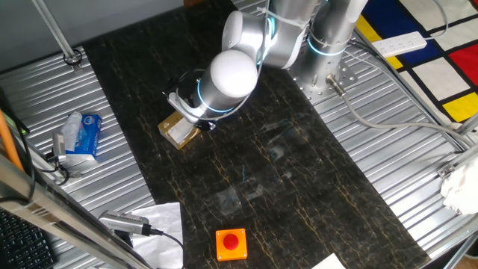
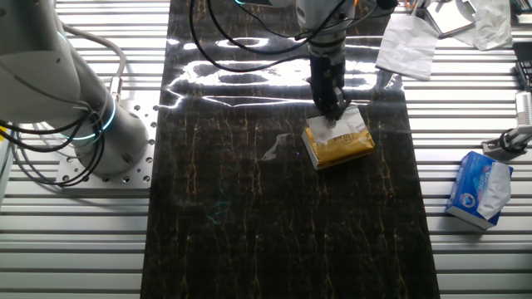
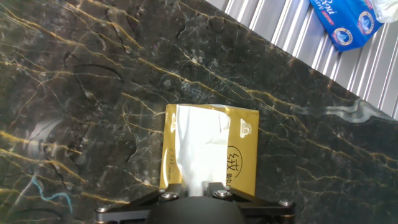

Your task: Pull out a napkin

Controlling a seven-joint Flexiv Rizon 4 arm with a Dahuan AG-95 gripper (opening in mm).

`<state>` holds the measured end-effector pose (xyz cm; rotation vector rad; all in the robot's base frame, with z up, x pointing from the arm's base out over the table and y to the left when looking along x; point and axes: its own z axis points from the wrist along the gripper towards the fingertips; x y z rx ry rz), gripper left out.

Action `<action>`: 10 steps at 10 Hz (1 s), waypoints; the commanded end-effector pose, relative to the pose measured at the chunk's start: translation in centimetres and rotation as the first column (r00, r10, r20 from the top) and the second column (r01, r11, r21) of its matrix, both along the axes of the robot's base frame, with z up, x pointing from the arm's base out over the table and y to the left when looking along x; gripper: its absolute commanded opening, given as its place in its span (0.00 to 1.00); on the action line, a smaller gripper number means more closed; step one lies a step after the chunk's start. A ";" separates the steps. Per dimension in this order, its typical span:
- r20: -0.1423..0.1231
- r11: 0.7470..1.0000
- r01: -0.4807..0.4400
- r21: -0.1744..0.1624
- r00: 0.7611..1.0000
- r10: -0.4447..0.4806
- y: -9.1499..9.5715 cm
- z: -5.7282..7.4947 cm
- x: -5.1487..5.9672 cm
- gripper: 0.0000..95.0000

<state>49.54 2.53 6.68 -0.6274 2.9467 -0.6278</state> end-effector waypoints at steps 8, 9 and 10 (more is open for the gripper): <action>0.038 0.999 0.029 0.013 0.999 -0.030 0.0 0.1 0.0 0.00; 0.039 0.999 0.032 0.013 0.999 -0.033 0.0 0.1 0.0 0.00; 0.040 0.999 0.032 0.013 0.999 -0.032 0.0 0.2 0.0 0.00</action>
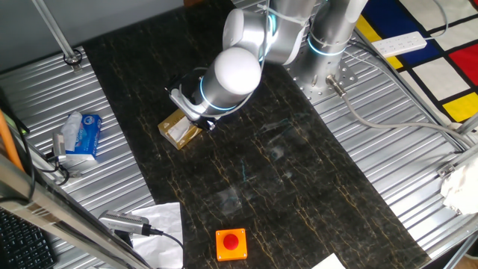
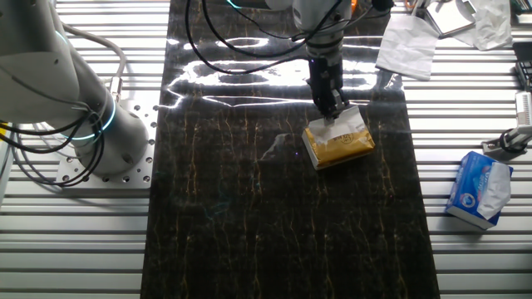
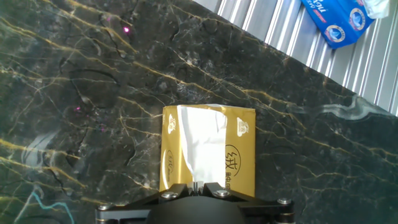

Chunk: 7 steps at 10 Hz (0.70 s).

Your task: Pull out a napkin

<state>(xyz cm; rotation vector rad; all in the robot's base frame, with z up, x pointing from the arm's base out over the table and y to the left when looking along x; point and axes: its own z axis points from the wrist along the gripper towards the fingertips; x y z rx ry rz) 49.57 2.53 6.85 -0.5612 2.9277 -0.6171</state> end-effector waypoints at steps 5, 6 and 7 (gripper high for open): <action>-0.004 1.000 -0.006 -0.001 1.000 0.006 0.0 0.9 0.1 0.00; -0.004 1.000 -0.008 -0.001 1.000 0.008 0.0 0.9 0.1 0.00; -0.005 1.000 -0.009 -0.001 1.000 0.009 0.0 0.9 0.1 0.00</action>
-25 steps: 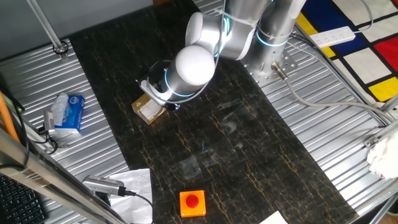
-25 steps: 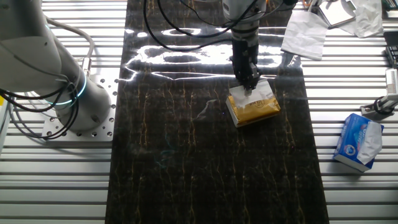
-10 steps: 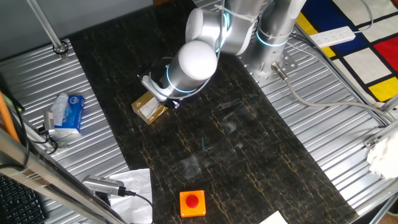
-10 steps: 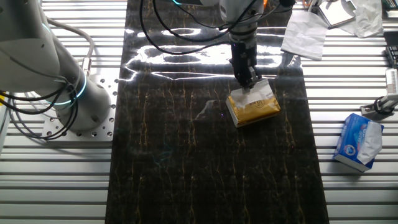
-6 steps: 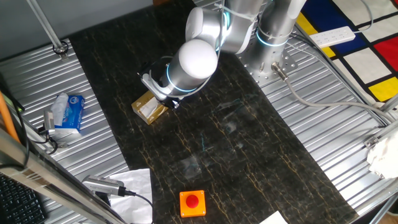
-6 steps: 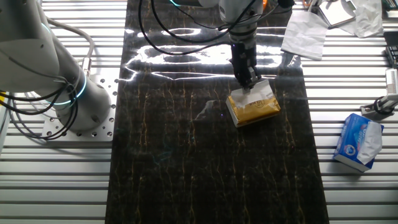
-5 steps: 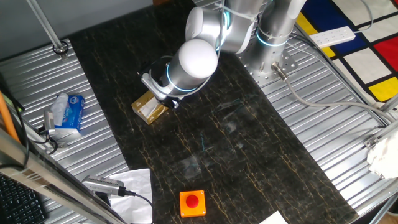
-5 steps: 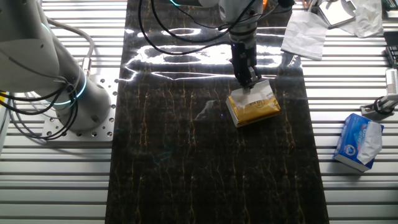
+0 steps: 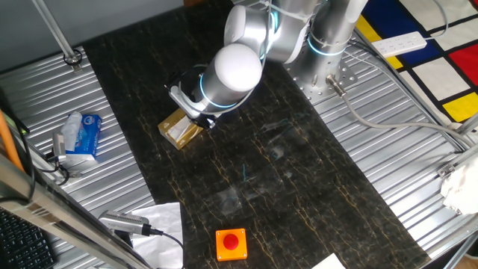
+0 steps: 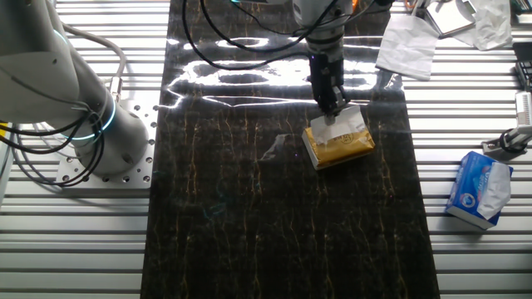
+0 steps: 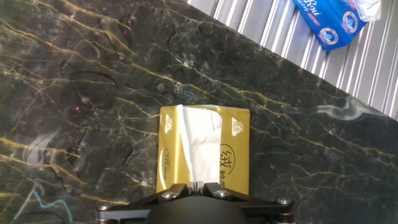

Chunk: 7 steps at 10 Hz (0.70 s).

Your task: Pull out a napkin

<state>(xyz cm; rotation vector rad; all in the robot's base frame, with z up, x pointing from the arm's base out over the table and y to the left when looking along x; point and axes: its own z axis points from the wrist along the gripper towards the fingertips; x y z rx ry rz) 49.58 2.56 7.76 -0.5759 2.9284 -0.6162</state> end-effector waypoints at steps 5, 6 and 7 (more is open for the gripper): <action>-0.004 1.000 -0.005 -0.005 1.000 0.005 0.0 0.8 0.0 0.00; -0.004 1.000 -0.005 -0.004 1.000 0.005 0.0 1.0 0.0 0.00; -0.006 1.000 -0.005 -0.005 1.000 0.005 0.0 1.0 -0.1 0.00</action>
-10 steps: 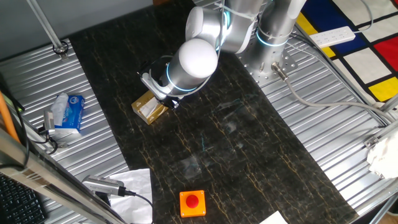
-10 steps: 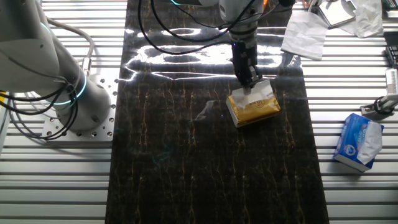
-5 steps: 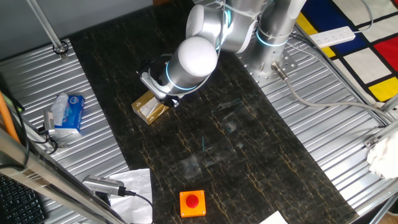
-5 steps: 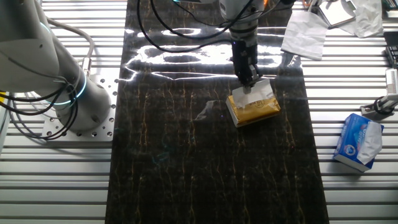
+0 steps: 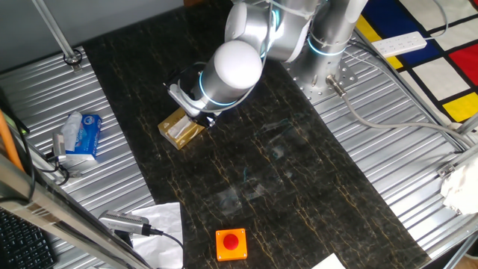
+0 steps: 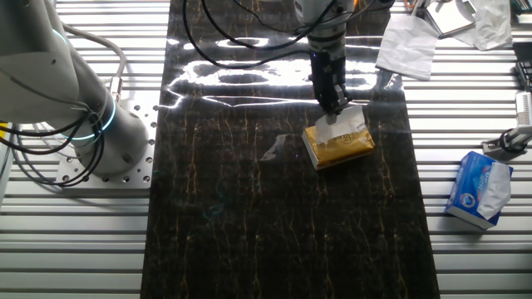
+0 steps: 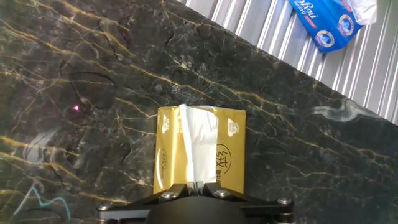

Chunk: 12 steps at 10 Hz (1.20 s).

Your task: Pull out a napkin

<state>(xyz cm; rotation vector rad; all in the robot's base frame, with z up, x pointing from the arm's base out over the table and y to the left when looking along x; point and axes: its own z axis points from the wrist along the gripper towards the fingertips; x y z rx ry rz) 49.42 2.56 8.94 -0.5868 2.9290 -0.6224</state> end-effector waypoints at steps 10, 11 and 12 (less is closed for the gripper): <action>-0.001 1.000 0.001 0.004 1.000 -0.001 0.3 0.7 -0.6 0.00; -0.001 1.000 0.002 0.004 1.000 -0.002 0.4 0.7 -0.7 0.00; 0.000 1.000 0.003 0.005 1.000 -0.003 0.5 0.6 -0.8 0.00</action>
